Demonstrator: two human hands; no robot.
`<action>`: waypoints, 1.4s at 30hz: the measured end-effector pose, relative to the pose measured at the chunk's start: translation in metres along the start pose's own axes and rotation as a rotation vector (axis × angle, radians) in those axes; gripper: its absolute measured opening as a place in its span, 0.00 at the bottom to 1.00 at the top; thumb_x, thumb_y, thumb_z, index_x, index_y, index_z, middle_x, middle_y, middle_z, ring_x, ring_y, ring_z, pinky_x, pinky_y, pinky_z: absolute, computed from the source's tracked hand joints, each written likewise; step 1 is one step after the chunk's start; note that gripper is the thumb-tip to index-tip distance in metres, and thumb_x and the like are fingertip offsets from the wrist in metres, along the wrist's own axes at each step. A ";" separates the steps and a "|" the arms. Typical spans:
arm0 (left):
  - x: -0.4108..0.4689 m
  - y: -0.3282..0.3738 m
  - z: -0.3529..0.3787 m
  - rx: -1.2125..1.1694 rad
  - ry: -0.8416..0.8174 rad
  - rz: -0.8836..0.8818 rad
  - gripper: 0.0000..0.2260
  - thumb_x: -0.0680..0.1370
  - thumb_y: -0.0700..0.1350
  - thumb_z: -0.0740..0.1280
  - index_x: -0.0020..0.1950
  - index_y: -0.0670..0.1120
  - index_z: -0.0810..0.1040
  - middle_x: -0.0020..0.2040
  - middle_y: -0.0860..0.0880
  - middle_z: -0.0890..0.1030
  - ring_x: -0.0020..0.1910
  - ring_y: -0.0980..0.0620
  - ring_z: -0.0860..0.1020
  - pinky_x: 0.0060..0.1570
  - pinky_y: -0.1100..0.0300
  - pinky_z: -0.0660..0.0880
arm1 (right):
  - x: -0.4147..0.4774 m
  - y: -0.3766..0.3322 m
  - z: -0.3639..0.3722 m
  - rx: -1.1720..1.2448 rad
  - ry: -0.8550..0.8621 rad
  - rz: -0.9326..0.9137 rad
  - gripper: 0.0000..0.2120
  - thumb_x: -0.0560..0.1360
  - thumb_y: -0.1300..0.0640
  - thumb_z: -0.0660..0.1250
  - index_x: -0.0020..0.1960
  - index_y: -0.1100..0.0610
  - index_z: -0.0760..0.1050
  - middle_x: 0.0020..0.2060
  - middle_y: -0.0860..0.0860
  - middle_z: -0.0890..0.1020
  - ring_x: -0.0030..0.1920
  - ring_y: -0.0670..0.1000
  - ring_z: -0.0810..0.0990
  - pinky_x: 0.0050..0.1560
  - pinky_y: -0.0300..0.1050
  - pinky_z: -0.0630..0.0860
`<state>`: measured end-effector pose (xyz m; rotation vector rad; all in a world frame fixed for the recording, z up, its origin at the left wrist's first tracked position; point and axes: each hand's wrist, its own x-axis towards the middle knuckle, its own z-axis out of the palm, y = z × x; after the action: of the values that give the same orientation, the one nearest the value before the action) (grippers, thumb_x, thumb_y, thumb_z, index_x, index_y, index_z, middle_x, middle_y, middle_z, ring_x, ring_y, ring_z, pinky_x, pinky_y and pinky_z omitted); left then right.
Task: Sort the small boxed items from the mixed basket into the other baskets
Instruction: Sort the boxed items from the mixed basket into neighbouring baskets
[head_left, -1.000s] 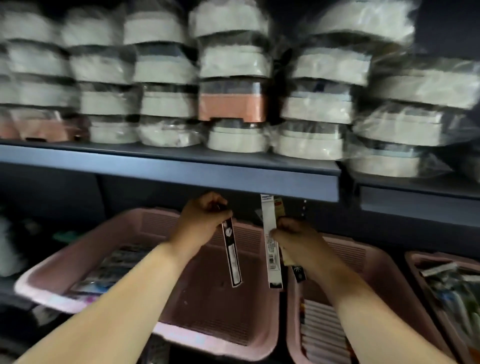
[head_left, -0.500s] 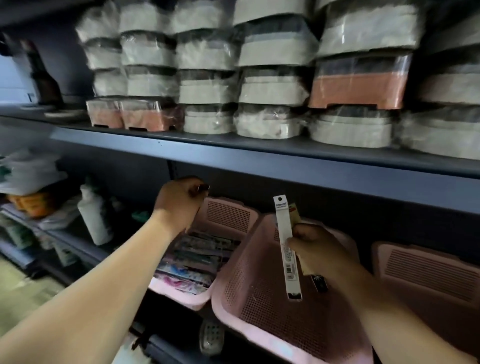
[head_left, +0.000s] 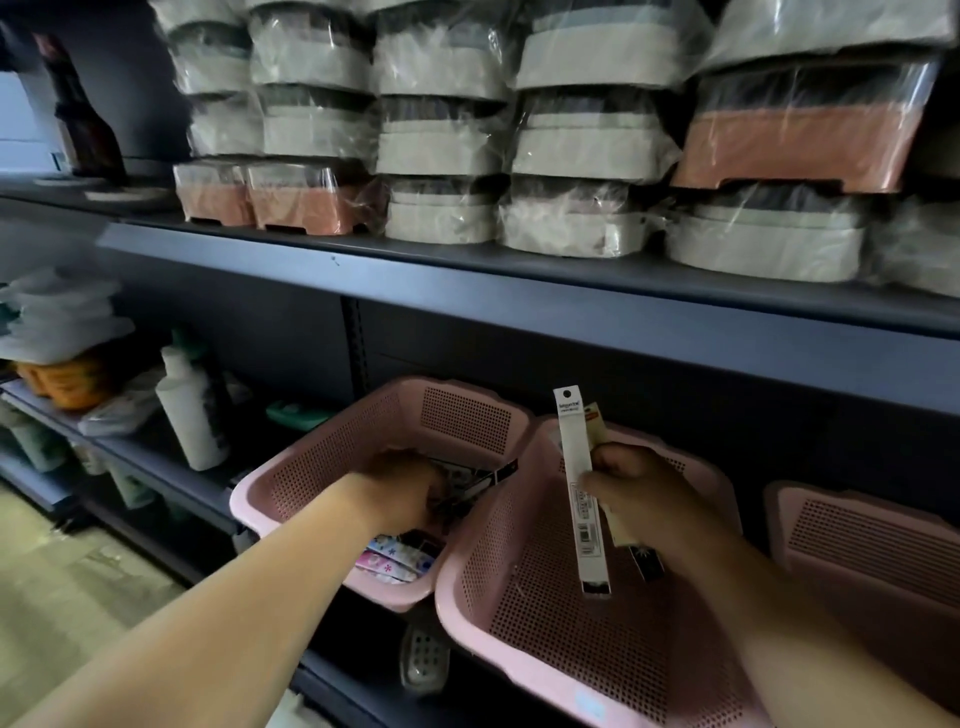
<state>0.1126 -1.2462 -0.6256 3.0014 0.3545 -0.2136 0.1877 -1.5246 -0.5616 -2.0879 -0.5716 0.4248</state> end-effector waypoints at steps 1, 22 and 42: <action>0.001 0.001 0.003 -0.020 0.012 -0.009 0.04 0.77 0.51 0.73 0.50 0.58 0.83 0.53 0.55 0.83 0.48 0.51 0.79 0.53 0.55 0.77 | 0.000 -0.001 0.002 0.003 -0.003 -0.004 0.07 0.79 0.54 0.67 0.48 0.44 0.82 0.39 0.39 0.86 0.39 0.41 0.85 0.45 0.44 0.80; -0.010 -0.027 -0.017 0.029 0.166 -0.020 0.10 0.79 0.45 0.65 0.53 0.58 0.84 0.54 0.57 0.84 0.52 0.52 0.80 0.54 0.60 0.76 | 0.000 -0.016 0.012 0.000 -0.033 -0.031 0.07 0.78 0.55 0.67 0.49 0.46 0.83 0.40 0.43 0.86 0.43 0.44 0.85 0.47 0.45 0.81; -0.006 -0.012 -0.006 -0.183 0.128 -0.074 0.06 0.79 0.48 0.69 0.51 0.58 0.85 0.54 0.55 0.85 0.53 0.52 0.82 0.57 0.55 0.79 | -0.005 -0.022 0.023 0.009 -0.056 -0.044 0.05 0.78 0.55 0.68 0.47 0.47 0.82 0.40 0.45 0.86 0.41 0.43 0.85 0.44 0.43 0.82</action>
<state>0.1046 -1.2348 -0.6200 2.8308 0.4704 0.0056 0.1669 -1.5004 -0.5550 -2.0566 -0.6456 0.4608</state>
